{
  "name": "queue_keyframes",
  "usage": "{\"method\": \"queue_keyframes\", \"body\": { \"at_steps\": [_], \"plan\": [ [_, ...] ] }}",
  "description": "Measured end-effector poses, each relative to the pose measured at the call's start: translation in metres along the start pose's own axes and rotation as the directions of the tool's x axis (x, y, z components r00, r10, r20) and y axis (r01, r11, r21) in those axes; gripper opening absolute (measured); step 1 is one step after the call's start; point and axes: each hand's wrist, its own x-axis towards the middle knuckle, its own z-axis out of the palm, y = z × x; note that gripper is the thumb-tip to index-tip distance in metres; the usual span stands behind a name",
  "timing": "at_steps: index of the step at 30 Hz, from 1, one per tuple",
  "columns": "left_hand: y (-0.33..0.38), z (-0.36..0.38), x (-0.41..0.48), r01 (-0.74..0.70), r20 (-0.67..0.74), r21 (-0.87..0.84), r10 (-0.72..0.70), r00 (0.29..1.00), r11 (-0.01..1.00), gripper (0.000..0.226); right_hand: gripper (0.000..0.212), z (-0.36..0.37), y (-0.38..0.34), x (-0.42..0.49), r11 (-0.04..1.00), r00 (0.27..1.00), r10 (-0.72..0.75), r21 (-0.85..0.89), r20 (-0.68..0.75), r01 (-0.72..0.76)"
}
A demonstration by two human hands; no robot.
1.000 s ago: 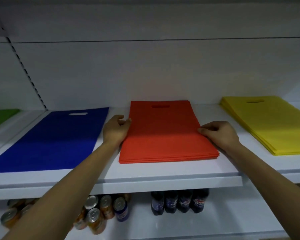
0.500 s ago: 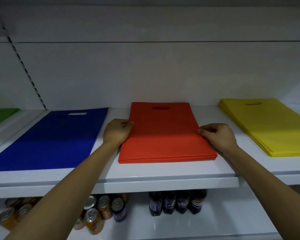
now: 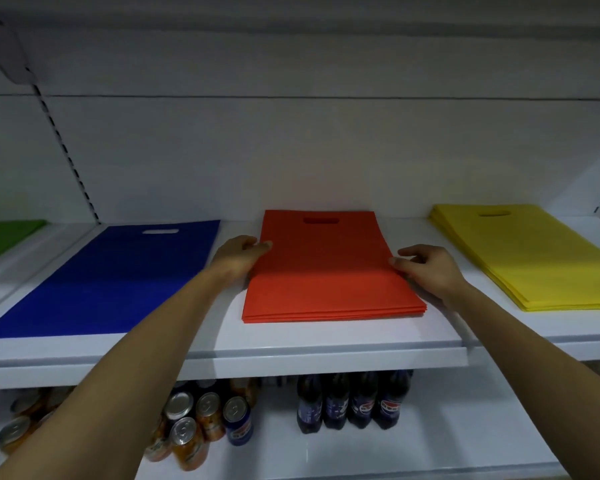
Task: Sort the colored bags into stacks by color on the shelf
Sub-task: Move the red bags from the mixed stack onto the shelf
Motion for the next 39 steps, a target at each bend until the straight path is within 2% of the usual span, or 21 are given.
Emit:
{"method": "queue_keyframes", "body": {
  "at_steps": [3,6,8,10,13,18,23,26,32,39],
  "plan": [
    [0.008,-0.011,-0.003,-0.010,-0.014,0.100,0.012,1.000,0.995,0.060,0.049,-0.010,-0.017,-0.001,0.984,0.998,-0.043,-0.175,-0.040,0.035],
    [0.018,-0.024,-0.015,-0.047,-0.063,0.350,0.073,0.995,0.936,0.056,0.049,-0.012,-0.052,-0.008,0.922,0.989,-0.147,-0.364,-0.015,0.132],
    [0.021,-0.036,-0.026,-0.097,-0.083,0.601,0.183,0.980,0.793,0.055,0.052,-0.008,-0.079,-0.013,0.867,0.975,-0.216,-0.451,0.044,0.213],
    [0.022,-0.049,-0.038,-0.103,-0.109,0.793,0.306,0.946,0.601,0.050,0.055,0.000,-0.108,-0.017,0.803,0.956,-0.270,-0.521,0.114,0.289],
    [0.032,-0.078,-0.062,-0.066,-0.115,0.906,0.394,0.912,0.418,0.045,0.062,0.016,-0.152,-0.025,0.710,0.924,-0.303,-0.592,0.232,0.381],
    [0.041,-0.152,-0.103,0.079,-0.216,0.922,0.333,0.918,0.380,0.048,0.073,0.042,-0.230,-0.043,0.589,0.856,-0.305,-0.624,0.417,0.514],
    [0.005,-0.221,-0.145,0.231,-0.332,0.899,0.236,0.913,0.372,0.045,0.071,0.088,-0.309,-0.076,0.516,0.770,-0.388,-0.573,0.507,0.637],
    [-0.031,-0.262,-0.177,0.313,-0.396,0.873,0.170,0.902,0.374,0.043,0.069,0.138,-0.346,-0.109,0.444,0.683,-0.471,-0.519,0.558,0.730],
    [-0.122,-0.354,-0.263,0.455,-0.502,0.819,0.054,0.863,0.349,0.041,0.059,0.255,-0.412,-0.200,0.392,0.534,-0.581,-0.364,0.614,0.845],
    [-0.243,-0.470,-0.375,0.593,-0.592,0.774,-0.076,0.802,0.224,0.030,0.059,0.398,-0.496,-0.321,0.243,0.332,-0.621,-0.228,0.710,0.943]
  ]
}}
